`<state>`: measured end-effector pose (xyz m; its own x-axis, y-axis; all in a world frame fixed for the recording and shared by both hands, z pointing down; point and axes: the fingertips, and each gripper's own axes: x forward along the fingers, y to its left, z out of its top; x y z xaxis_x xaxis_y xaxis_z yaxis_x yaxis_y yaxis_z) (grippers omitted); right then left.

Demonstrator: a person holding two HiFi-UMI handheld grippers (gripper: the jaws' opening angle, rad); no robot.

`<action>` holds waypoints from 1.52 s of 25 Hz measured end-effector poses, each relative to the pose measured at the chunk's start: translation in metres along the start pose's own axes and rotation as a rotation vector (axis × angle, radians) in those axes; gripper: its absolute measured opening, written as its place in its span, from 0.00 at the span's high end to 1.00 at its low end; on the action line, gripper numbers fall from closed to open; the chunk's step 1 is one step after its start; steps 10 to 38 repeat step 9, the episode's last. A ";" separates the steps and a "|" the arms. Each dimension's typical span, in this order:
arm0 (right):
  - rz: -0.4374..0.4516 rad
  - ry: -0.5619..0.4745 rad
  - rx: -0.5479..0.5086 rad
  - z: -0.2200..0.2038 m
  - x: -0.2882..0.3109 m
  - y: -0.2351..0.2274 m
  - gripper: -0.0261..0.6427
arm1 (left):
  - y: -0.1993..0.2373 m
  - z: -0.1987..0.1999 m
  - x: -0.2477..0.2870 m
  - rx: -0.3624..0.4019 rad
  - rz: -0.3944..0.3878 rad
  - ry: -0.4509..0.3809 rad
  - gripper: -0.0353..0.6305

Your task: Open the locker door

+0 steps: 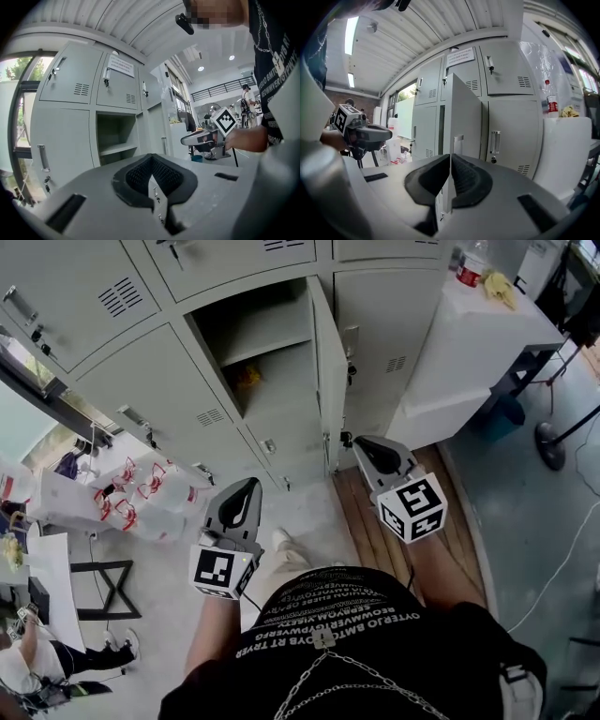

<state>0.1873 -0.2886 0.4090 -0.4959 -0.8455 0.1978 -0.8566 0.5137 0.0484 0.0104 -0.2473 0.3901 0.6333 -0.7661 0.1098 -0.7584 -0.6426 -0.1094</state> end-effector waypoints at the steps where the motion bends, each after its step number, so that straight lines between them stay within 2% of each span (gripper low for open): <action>1: -0.003 -0.004 -0.002 0.002 0.000 -0.001 0.95 | -0.001 0.000 0.000 0.002 -0.002 0.003 0.95; 9: -0.021 -0.037 0.022 0.007 0.006 -0.011 0.95 | -0.009 -0.013 0.002 0.031 -0.032 0.062 0.95; 38: -0.021 -0.037 0.022 0.007 0.006 -0.011 0.95 | -0.009 -0.013 0.002 0.031 -0.032 0.062 0.95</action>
